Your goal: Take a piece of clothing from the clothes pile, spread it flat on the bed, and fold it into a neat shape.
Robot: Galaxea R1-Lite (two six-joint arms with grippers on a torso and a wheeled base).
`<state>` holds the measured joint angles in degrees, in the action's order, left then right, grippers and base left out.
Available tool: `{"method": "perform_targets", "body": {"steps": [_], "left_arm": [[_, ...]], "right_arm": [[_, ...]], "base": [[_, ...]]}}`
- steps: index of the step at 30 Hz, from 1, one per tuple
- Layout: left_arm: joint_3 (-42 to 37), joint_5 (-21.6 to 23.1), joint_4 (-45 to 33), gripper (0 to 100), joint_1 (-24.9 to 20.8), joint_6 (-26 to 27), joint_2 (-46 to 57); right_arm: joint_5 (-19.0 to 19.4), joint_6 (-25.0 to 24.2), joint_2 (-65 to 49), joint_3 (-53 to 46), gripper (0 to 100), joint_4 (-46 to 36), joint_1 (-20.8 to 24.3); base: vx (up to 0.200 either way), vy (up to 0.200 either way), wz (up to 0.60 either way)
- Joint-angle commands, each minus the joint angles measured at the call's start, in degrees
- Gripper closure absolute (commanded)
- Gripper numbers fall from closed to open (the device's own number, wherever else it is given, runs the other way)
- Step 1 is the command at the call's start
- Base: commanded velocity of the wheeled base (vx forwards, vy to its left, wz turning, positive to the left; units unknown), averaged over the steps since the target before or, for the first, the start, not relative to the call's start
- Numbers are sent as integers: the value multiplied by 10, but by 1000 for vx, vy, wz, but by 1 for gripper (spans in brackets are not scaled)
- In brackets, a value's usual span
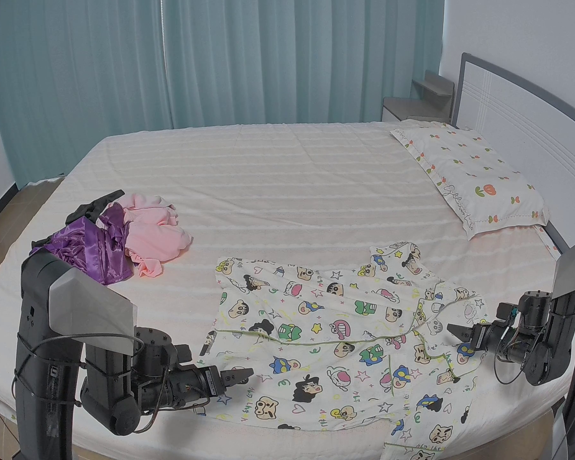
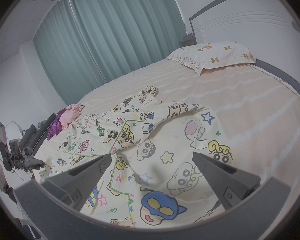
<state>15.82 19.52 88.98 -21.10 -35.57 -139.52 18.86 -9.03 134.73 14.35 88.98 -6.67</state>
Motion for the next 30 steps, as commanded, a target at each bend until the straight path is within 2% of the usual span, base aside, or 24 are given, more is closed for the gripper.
{"method": "perform_targets", "body": {"steps": [1,4,8,9,10,14,19,22,30], "left_arm": [[-19,31,8,0,-3,-33,25],[-18,47,8,0,-1,-49,41],[20,18,8,0,6,-52,36],[48,-19,4,0,15,-56,20],[57,-29,2,0,17,-55,10],[75,-34,1,0,21,-48,-15],[89,-33,-67,0,24,38,-16],[104,-33,-114,0,27,66,-13],[137,-42,-125,0,41,60,0]], "right_arm": [[0,-1,4,0,0,10,-1],[0,-1,5,2,0,10,-1],[0,-1,4,1,0,10,1],[0,-1,5,1,0,10,1],[0,-1,5,1,0,10,1],[0,-1,9,2,0,10,1],[0,-1,8,1,0,10,4],[0,0,8,0,0,10,4],[0,-1,9,-1,0,10,1]], "base": [[0,0,0],[0,0,0],[0,0,0],[0,0,0],[0,0,0],[0,0,0],[0,0,0],[0,0,0],[0,0,0]]}}
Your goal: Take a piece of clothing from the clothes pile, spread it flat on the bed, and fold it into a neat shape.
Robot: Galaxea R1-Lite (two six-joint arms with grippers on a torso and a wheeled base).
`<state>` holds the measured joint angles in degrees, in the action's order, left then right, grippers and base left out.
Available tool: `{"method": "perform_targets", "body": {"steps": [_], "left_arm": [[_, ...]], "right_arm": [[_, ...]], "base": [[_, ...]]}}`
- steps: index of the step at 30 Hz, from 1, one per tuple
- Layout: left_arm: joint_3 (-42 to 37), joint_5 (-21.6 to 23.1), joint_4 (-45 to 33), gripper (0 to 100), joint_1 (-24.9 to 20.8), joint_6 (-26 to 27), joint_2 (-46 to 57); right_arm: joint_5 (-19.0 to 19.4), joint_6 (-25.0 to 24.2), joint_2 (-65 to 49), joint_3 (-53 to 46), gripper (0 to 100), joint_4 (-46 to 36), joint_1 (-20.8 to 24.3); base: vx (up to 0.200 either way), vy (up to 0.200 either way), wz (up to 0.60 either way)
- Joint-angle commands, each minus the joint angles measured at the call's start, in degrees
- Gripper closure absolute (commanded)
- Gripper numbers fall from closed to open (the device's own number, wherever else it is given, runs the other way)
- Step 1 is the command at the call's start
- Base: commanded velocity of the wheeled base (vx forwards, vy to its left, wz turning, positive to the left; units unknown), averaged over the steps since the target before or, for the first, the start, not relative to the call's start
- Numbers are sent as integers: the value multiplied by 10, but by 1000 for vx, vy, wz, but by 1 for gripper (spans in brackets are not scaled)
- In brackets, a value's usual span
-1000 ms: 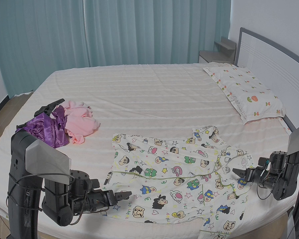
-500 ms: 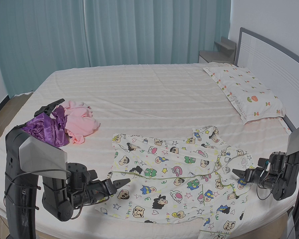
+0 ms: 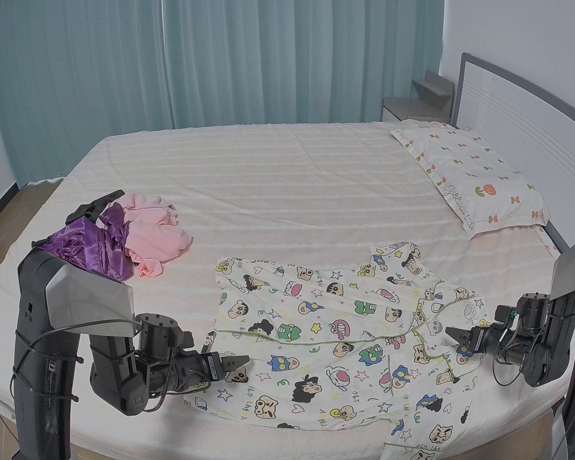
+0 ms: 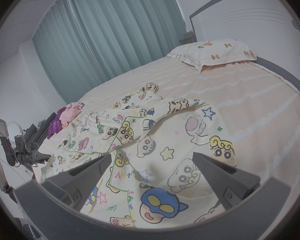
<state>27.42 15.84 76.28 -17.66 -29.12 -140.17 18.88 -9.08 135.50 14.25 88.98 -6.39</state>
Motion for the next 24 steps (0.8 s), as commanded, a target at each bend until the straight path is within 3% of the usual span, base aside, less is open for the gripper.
{"method": "perform_targets", "body": {"steps": [1,10,17,24], "left_arm": [[29,-12,1,0,6,-10,7],[105,-69,-1,0,5,-130,17],[105,-100,1,0,26,-115,23],[95,-102,-2,0,34,-75,32]], "right_arm": [[0,0,1,1,0,10,-2],[0,-1,6,1,0,10,-4],[0,-1,6,-2,0,10,-5],[0,-1,2,-11,0,10,-7]], "base": [[0,0,0],[0,0,0],[0,0,0],[0,0,0]]}}
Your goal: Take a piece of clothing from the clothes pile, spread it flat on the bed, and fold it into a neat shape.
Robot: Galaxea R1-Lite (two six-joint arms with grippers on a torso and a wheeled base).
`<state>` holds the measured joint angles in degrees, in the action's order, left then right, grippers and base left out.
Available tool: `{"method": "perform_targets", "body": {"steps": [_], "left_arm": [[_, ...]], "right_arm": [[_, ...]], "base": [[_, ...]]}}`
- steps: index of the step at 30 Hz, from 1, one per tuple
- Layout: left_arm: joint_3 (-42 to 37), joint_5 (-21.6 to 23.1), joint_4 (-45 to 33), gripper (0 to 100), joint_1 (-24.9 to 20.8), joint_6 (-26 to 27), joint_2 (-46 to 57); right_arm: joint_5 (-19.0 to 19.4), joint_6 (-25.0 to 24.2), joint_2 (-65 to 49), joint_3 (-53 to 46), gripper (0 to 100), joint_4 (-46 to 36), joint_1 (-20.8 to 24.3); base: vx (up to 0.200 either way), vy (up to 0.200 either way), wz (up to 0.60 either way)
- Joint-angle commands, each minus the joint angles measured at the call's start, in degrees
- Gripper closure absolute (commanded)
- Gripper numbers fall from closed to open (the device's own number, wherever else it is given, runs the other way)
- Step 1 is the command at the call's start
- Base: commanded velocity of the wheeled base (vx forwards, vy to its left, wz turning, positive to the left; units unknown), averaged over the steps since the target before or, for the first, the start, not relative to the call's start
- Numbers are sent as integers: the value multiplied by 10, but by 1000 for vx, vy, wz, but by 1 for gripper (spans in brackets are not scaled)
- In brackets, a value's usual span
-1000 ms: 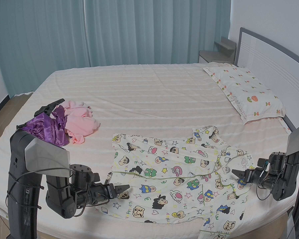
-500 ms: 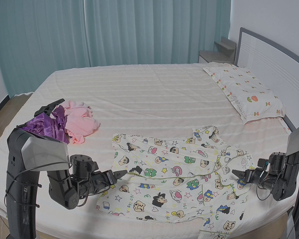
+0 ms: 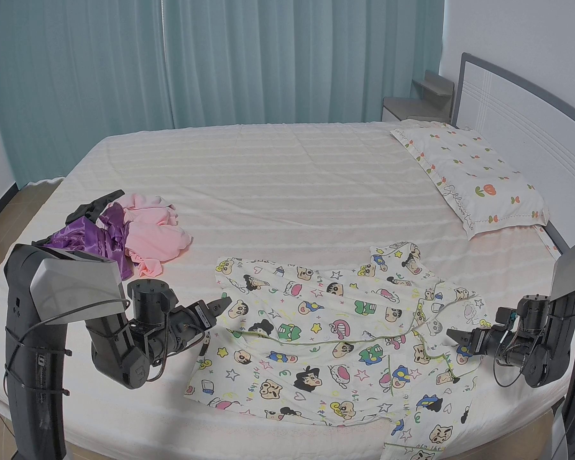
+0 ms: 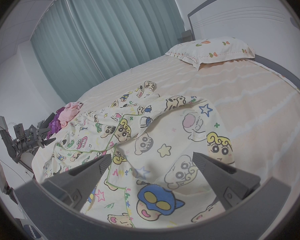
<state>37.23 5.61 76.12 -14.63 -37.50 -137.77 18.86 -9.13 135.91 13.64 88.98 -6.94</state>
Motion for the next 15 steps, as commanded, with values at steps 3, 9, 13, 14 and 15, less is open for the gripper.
{"method": "perform_targets", "body": {"steps": [3,9,13,14,15], "left_arm": [[-7,0,-2,0,7,16,15],[-82,15,0,0,3,15,57],[-164,54,9,0,0,14,103],[-195,66,10,0,-5,9,123],[-205,68,11,0,-8,8,131]], "right_arm": [[0,0,-6,-12,0,10,-4],[3,0,-27,-41,0,10,-16],[7,-1,-48,-73,0,10,-25],[9,-2,-60,-93,0,10,-27],[10,-2,-66,-106,0,10,-28]], "base": [[0,0,0],[0,0,0],[0,0,0],[0,0,0],[0,0,0]]}}
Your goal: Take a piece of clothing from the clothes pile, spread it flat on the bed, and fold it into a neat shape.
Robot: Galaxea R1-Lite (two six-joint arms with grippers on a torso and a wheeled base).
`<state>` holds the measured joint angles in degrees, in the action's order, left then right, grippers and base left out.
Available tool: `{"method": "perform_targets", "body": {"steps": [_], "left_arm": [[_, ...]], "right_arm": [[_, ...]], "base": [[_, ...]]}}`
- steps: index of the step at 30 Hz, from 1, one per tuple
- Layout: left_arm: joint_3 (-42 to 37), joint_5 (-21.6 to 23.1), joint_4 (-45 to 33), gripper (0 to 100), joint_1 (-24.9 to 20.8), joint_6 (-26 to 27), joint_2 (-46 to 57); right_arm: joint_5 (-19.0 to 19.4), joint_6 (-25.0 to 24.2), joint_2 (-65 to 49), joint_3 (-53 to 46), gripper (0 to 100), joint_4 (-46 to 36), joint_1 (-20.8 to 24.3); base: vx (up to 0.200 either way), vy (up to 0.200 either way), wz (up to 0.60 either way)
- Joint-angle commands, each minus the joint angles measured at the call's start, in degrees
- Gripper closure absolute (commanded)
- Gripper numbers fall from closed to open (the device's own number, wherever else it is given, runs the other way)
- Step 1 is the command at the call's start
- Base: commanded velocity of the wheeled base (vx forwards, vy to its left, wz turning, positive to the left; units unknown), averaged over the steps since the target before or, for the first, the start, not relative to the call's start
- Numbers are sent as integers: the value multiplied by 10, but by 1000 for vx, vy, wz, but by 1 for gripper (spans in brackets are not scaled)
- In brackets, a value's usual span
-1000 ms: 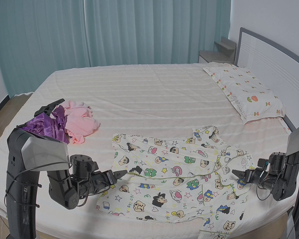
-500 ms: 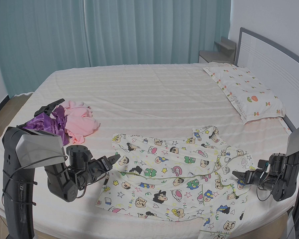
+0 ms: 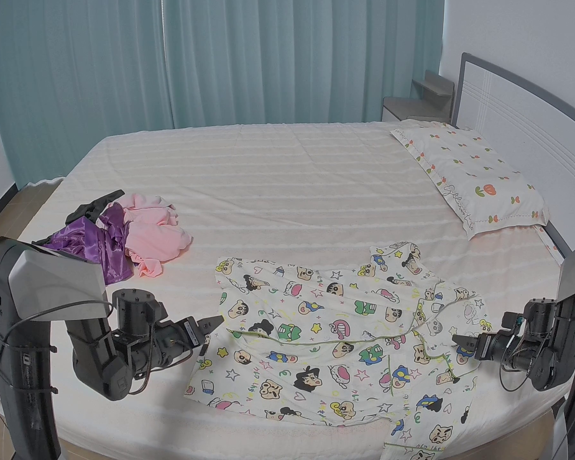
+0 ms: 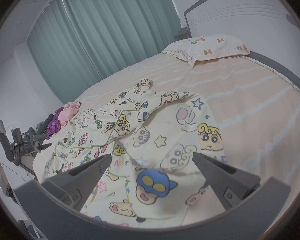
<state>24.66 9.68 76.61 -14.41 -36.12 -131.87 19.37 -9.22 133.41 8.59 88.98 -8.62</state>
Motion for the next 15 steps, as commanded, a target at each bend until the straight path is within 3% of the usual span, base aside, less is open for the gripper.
{"method": "perform_targets", "body": {"steps": [1,8,15], "left_arm": [[-89,26,6,0,-13,-9,77],[-127,19,6,0,-44,-8,75],[-131,-23,7,0,-66,-6,53]], "right_arm": [[8,0,-47,-66,0,10,-11],[24,0,-52,-86,0,10,-12],[22,0,-54,-86,0,10,-11]], "base": [[0,0,0],[-171,0,0],[-200,0,0]]}}
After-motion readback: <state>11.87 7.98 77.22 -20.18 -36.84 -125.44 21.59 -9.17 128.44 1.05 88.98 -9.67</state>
